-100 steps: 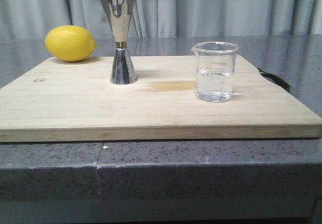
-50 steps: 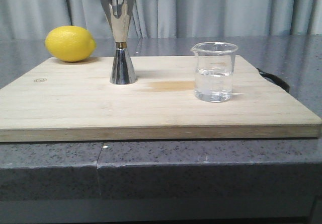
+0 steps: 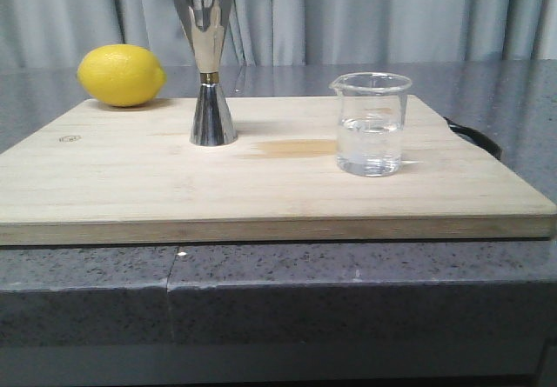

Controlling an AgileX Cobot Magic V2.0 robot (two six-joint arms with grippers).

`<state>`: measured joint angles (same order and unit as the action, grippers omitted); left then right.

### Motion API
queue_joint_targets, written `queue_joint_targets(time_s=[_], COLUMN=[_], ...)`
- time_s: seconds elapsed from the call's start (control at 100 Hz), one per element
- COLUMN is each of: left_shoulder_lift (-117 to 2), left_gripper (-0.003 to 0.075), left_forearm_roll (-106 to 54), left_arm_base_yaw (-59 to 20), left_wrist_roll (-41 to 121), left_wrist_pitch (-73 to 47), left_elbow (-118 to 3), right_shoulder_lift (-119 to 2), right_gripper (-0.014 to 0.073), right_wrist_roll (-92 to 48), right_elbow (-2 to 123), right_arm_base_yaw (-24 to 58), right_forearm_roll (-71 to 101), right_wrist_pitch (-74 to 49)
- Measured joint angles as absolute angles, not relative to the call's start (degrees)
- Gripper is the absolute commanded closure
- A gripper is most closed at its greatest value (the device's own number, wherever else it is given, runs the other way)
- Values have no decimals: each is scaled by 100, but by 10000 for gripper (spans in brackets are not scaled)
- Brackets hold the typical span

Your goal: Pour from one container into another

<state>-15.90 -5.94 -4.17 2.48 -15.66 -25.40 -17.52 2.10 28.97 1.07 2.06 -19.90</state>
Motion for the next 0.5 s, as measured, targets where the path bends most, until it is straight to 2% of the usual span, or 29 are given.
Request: queue_joint_targets(time_s=[0.26,0.3,0.37,0.41,0.44,0.5], left_shoulder_lift=[-1590,-1590,-1590,-1590,-1590,-1590], left_gripper=[737,723,634,527,475,321], left_forearm_roll=[-594,-594,-578,-521,-475,-377], left_arm_base_yaw=[-417,-417,-417,-417,-417,-417], left_wrist_roll=[248,248,248,248,248,248], left_wrist_pitch=[-1566,-1566,-1566,-1566,-1566,-1566], left_elbow=[-2540,-2540,-2540,-2540,-2540,-2540], right_shoulder_lift=[-1752,-1752,-1752,-1752,-1752,-1752], right_gripper=[666,645,557,491,415,284], right_wrist_roll=[210,210,210,210,210,210], right_elbow=[2897,2897,2897,2897,2897,2897], right_arm_base_yaw=[107,107,107,107,107,107], right_forearm_roll=[206,206,206,206,206,206], right_wrist_pitch=[-1990,-1990,-2000,-2000,-2000,-1989])
